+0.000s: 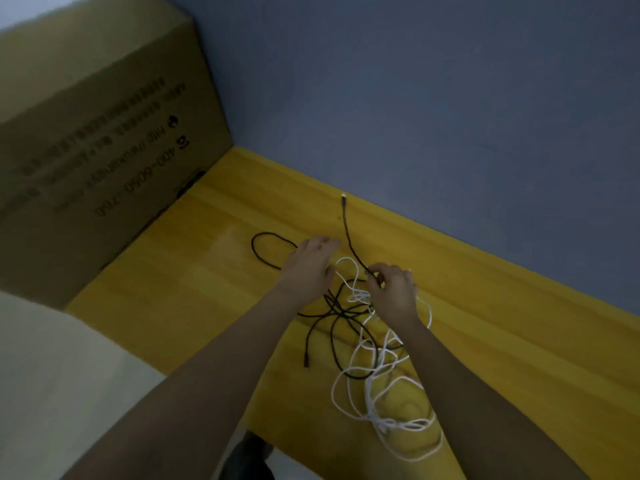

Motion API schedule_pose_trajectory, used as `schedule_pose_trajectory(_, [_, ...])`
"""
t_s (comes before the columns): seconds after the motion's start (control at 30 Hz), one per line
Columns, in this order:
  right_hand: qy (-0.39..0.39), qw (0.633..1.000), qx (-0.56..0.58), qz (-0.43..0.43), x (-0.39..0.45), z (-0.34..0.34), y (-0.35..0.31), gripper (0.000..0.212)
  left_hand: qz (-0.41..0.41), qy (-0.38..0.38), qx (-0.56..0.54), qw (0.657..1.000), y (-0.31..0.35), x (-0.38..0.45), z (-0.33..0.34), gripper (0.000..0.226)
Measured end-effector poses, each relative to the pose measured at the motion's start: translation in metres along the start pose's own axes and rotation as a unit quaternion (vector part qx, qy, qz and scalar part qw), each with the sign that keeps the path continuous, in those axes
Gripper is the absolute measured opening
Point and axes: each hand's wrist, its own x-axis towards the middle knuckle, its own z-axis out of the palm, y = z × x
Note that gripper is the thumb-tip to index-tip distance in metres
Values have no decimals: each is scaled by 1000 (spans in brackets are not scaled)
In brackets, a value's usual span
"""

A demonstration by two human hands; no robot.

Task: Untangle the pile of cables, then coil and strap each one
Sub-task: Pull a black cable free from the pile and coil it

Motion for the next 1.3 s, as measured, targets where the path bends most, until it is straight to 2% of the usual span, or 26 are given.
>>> schedule_pose_trajectory(0.07, [23,996,45,-68,-8,-3,-23,20,46,-35,2,998,-10,0,-14,56])
schedule_pose_trajectory(0.13, [42,992,68,-97,-14,-11,-47,21,81,-38,22,996,-20,1,-28,55])
schedule_pose_trajectory(0.27, [130,986,70,-72,-15,-43,-85,20,102,41,63,992,-22,13,-64,29])
schedule_pose_trajectory(0.33, [180,981,47,-45,-10,-68,-101,21,105,60,61,991,-13,22,-88,27])
schedule_pose_trajectory(0.4, [227,970,81,-9,-6,-102,-120,23,111,62,15,992,3,28,-117,30])
schedule_pose_trajectory(0.57, [340,927,148,-49,5,-213,-178,18,155,96,-135,974,68,44,-199,40])
schedule_pose_trajectory(0.63, [401,891,197,-81,11,-267,-208,15,166,125,-181,961,100,49,-238,38])
schedule_pose_trajectory(0.7, [447,851,250,-114,11,-310,-233,22,177,155,-214,948,125,53,-271,36])
schedule_pose_trajectory(0.73, [454,843,262,-120,9,-323,-238,26,184,168,-223,942,135,53,-283,35])
schedule_pose_trajectory(0.77, [446,852,252,-107,6,-330,-235,27,189,177,-230,938,142,52,-291,35])
schedule_pose_trajectory(0.8, [419,878,218,-78,3,-331,-228,25,192,183,-237,935,148,51,-297,34])
schedule_pose_trajectory(0.87, [325,939,114,-16,-6,-331,-209,22,197,196,-245,929,154,47,-303,32])
schedule_pose_trajectory(0.9, [296,950,99,-18,-10,-335,-206,20,201,200,-246,927,157,45,-307,31])
schedule_pose_trajectory(0.97, [324,932,144,-80,-13,-356,-216,21,207,211,-254,921,163,41,-317,31])
schedule_pose_trajectory(1.03, [391,879,230,-149,-15,-379,-238,28,221,214,-263,915,169,37,-327,32])
schedule_pose_trajectory(1.07, [405,857,270,-168,-14,-382,-242,29,232,205,-264,914,171,34,-328,33])
schedule_pose_trajectory(1.1, [405,854,285,-160,-14,-379,-238,28,241,189,-261,915,172,30,-327,34])
schedule_pose_trajectory(1.13, [389,874,261,-129,-14,-368,-226,25,243,172,-256,920,172,27,-322,36])
schedule_pose_trajectory(1.2, [272,946,173,-25,-16,-335,-194,16,231,126,-240,935,166,23,-305,39])
schedule_pose_trajectory(1.23, [219,961,169,7,-21,-320,-185,15,223,101,-237,940,162,22,-296,39])
schedule_pose_trajectory(1.27, [199,958,204,5,-24,-312,-182,15,218,86,-243,941,158,22,-289,37])
schedule_pose_trajectory(1.3, [219,941,255,-27,-25,-312,-186,14,215,84,-256,939,155,22,-285,34])
